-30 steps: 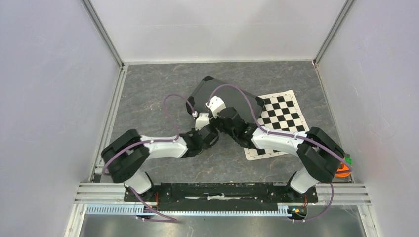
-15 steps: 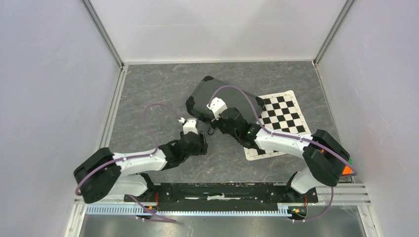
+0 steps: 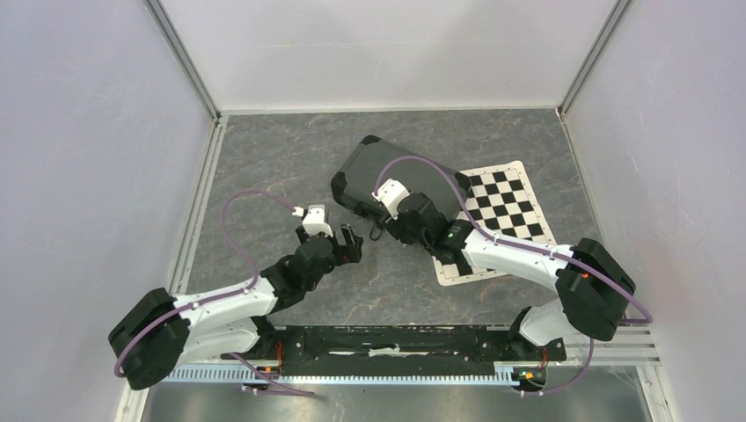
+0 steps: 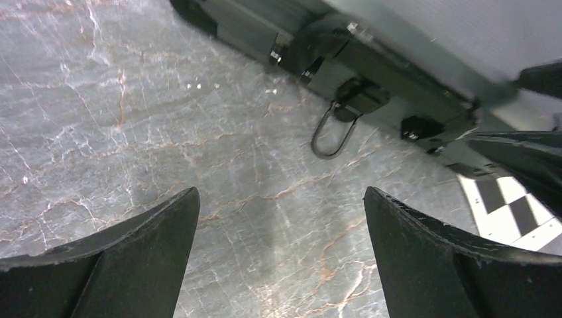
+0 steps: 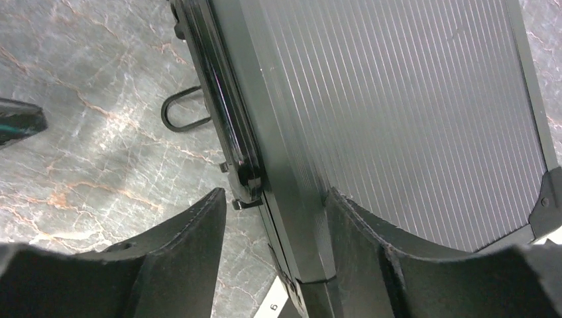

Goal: Pack up texas hold em set

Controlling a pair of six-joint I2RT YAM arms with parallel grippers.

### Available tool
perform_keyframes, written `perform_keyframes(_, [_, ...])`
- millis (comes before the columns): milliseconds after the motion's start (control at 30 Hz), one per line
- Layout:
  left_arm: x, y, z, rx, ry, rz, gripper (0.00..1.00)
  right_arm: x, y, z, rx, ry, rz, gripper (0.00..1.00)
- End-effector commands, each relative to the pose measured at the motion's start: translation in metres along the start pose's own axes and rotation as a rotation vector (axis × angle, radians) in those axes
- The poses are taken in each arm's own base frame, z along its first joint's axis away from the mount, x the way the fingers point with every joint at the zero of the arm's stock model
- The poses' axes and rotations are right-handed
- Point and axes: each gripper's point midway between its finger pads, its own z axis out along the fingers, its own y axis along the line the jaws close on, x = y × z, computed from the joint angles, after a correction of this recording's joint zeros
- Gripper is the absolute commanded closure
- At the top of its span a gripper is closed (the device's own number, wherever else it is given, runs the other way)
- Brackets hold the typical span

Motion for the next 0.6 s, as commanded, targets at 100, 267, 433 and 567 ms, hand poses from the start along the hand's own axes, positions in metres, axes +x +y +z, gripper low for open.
perform_keyframes(100, [-0.001,-0.021,0.018,0.088,-0.002,-0.012,0.0,0.0,-0.005,-0.009,0.089,0.09,-0.115,0.25])
perform_keyframes(267, [0.003,-0.027,0.032,0.086,0.051,0.037,0.01,-0.016,-0.001,-0.008,0.113,0.08,-0.172,0.08])
perform_keyframes(433, [0.001,-0.013,0.039,0.062,0.044,-0.03,0.02,-0.037,-0.006,-0.009,0.147,0.047,-0.177,0.08])
perform_keyframes(567, [0.004,-0.009,0.045,0.099,0.067,-0.071,0.02,-0.051,-0.008,-0.006,0.153,0.028,-0.193,0.08])
